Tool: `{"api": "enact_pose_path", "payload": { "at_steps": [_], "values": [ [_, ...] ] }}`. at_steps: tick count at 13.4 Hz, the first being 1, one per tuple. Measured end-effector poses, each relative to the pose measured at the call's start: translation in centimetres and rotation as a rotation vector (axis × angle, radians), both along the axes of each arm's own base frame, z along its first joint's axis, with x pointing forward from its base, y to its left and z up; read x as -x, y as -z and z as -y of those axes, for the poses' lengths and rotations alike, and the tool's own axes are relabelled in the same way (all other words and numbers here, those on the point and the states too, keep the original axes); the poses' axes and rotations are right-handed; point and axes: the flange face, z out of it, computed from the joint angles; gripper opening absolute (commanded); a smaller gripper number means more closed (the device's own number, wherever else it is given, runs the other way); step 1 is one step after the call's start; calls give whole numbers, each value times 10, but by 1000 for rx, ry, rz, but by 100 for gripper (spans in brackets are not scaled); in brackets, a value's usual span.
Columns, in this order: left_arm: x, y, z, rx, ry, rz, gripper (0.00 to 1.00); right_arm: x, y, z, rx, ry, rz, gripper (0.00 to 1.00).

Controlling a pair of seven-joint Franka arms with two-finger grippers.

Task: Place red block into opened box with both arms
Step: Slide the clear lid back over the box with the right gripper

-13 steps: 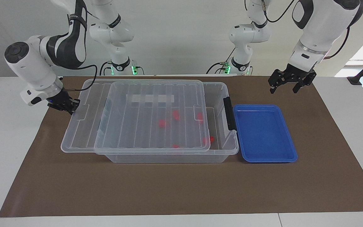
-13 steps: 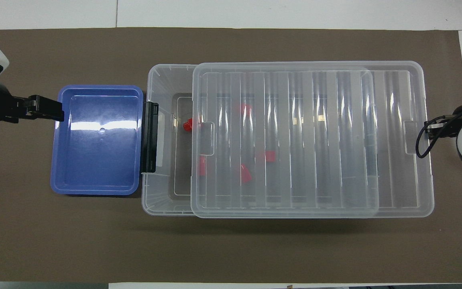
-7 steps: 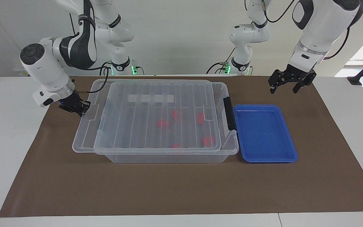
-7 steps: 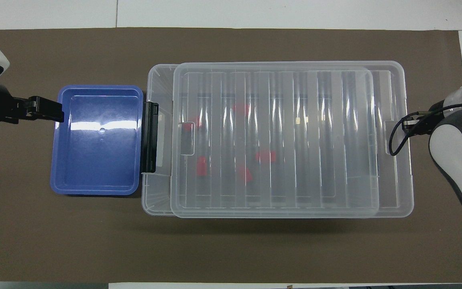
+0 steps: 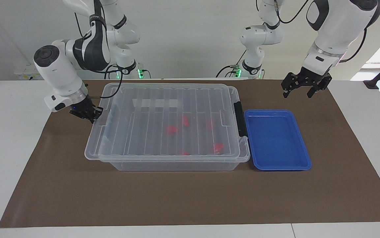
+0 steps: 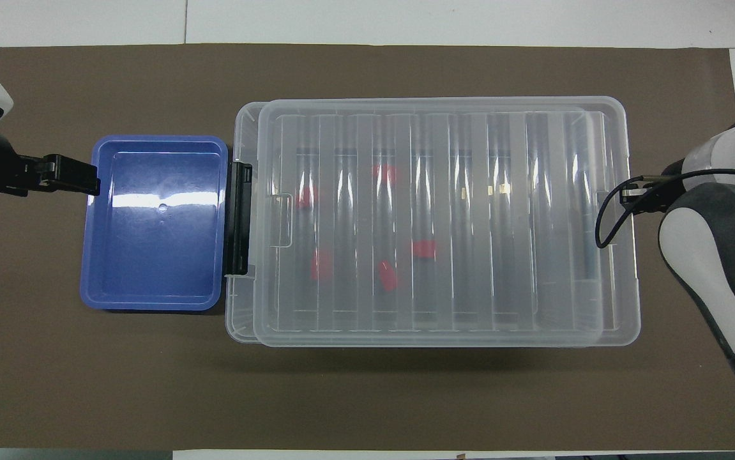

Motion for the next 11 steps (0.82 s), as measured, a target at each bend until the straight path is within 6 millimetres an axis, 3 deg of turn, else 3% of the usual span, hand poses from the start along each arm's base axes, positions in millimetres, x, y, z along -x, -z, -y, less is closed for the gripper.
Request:
{"api": "enact_pose_path", "payload": {
  "at_steps": [6, 11],
  "values": [
    [0, 0, 0, 0, 0, 0, 100, 0, 0, -17, 0, 10, 1, 0],
    [0, 0, 0, 0, 0, -1, 100, 0, 0, -17, -1, 10, -1, 0]
  ]
}}
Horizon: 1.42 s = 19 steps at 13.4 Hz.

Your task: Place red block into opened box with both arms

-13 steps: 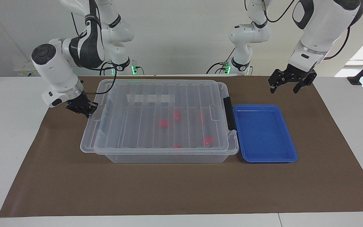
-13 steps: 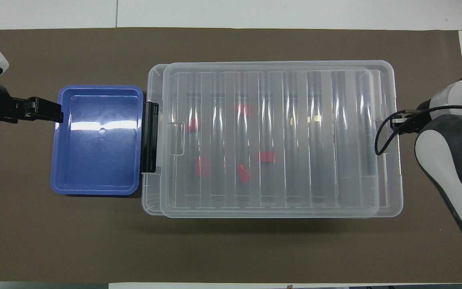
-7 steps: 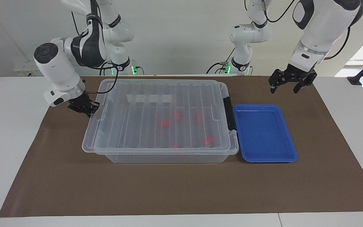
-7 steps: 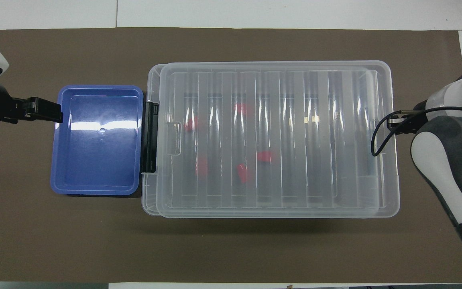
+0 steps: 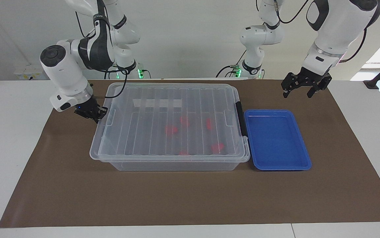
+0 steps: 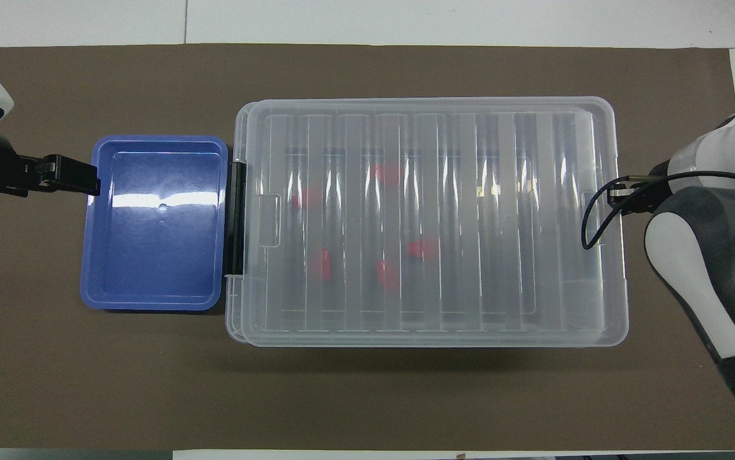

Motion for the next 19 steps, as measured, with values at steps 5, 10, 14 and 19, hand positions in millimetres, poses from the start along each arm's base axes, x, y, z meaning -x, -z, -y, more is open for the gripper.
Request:
{"api": "enact_pose_path", "payload": {
  "at_steps": [5, 10, 14, 19],
  "values": [
    [0, 0, 0, 0, 0, -2, 100, 0, 0, -7, 0, 14, -1, 0],
    [0, 0, 0, 0, 0, -2, 100, 0, -1, -9, 0, 12, -1, 0],
    [0, 1, 0, -1, 3, -4, 100, -5, -47, -7, 0, 15, -47, 0],
    [1, 3, 0, -1, 4, -7, 100, 7, -139, 20, 2, 62, -93, 47]
  ]
}}
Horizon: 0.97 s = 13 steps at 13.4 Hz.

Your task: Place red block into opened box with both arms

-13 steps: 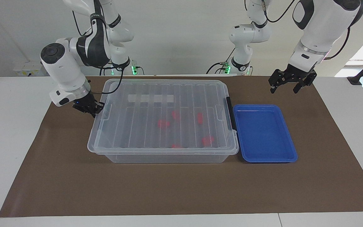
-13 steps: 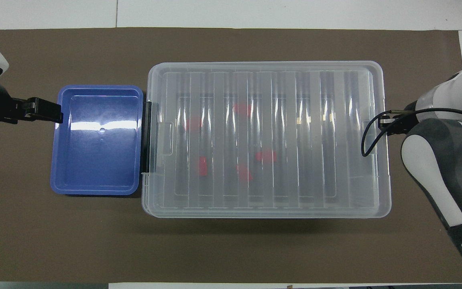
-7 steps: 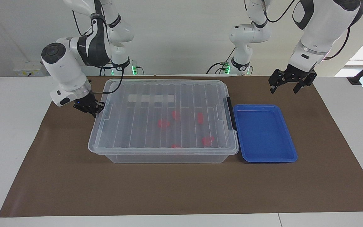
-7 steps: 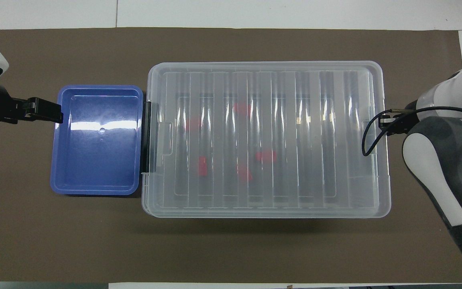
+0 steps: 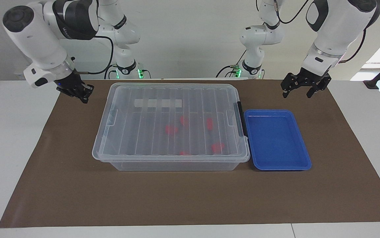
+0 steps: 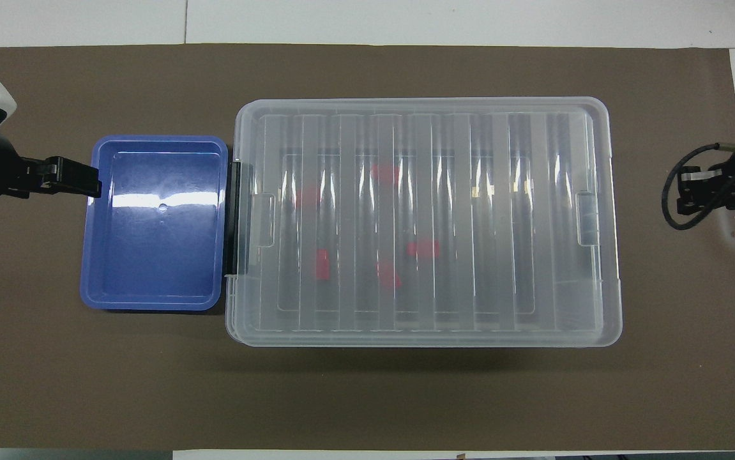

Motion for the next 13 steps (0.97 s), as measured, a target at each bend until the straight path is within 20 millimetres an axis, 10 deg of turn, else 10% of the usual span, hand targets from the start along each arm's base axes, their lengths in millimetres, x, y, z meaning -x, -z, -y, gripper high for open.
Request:
{"api": "enact_pose_path", "payload": {
  "at_steps": [1, 13],
  "values": [
    [0, 0, 0, 0, 1, 0, 100, 2, -12, 2, 0, 3, 3, 99],
    [1, 0, 6, 0, 12, 2, 100, 6, -24, 22, -2, -3, 20, 100]
  ]
}}
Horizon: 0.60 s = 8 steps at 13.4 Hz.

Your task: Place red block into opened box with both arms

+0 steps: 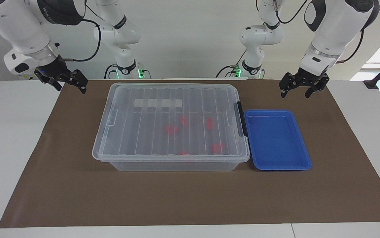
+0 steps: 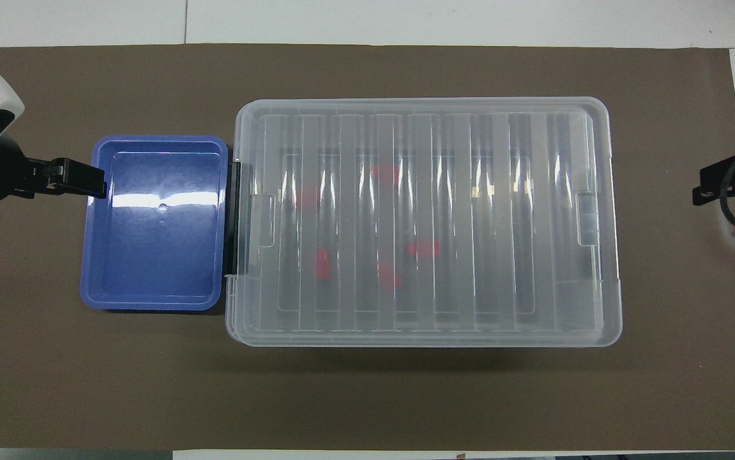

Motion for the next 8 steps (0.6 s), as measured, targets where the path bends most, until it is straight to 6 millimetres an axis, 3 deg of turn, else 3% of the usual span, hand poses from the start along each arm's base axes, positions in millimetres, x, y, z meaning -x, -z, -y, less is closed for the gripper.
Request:
{"api": "enact_pose_path", "payload": {
  "at_steps": [8],
  "values": [
    [0, 0, -3, 0, -6, 0, 100, 1, 4, 3, 10, 3, 0, 100]
  ]
}}
